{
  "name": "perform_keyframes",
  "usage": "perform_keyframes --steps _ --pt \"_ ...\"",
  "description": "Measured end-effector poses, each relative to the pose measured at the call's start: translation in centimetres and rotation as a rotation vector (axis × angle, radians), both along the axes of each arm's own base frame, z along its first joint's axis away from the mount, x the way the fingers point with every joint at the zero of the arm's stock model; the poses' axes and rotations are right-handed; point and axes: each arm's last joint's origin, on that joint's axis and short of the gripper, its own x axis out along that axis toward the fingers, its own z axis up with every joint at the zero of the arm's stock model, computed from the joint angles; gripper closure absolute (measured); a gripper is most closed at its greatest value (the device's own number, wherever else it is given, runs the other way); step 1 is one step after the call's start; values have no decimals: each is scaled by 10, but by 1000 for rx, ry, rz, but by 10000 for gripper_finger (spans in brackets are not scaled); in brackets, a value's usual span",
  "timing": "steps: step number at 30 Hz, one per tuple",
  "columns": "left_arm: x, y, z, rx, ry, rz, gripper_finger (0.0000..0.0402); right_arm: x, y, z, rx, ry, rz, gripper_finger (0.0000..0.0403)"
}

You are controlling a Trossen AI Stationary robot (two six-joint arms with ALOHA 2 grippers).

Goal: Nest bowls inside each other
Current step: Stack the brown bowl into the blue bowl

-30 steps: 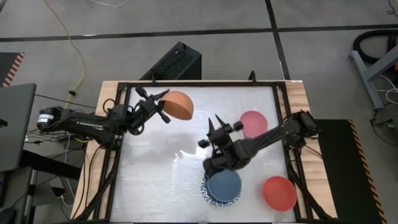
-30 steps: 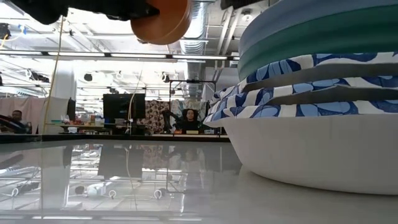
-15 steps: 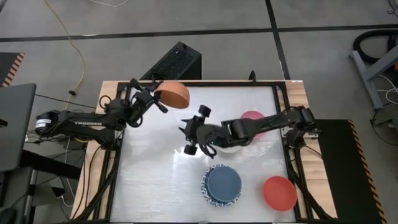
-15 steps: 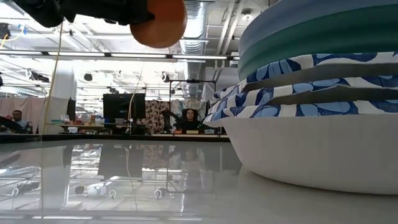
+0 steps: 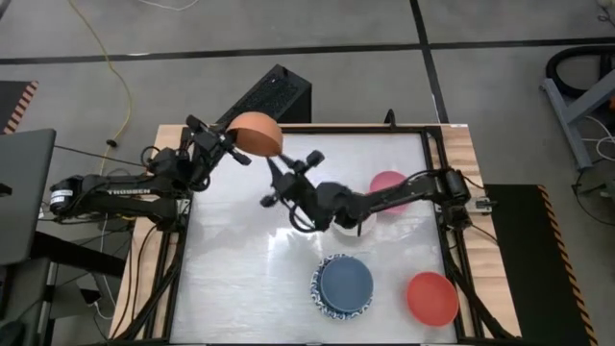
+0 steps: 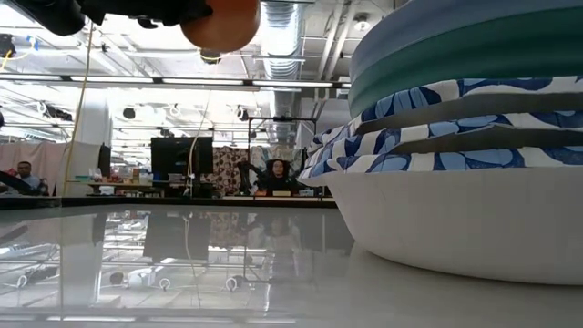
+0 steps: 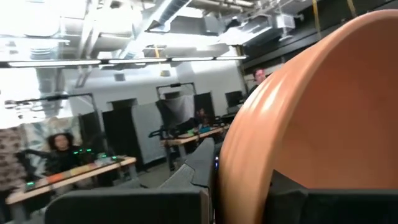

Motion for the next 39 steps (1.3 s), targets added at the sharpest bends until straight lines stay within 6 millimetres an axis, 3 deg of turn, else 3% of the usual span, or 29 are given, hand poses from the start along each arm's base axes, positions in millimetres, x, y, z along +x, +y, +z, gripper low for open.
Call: perform_keyframes --steps 9,15,20,24,33,39 --pt "-19 -4 13 55 -39 61 390 -2 -13 11 -65 -105 -8 266" --pt "-23 -5 17 64 -62 50 390 2 -38 9 -24 -147 -19 220" --pt "-21 -5 16 73 -45 49 390 4 -46 6 6 -162 7 178" --pt "-22 -5 16 76 -47 47 390 5 -53 5 48 -202 3 169" --pt "-15 -3 12 61 -46 17 390 8 -70 -2 155 -260 13 218" --pt "-6 -1 7 58 -25 36 392 7 -75 -4 204 -308 -15 301"
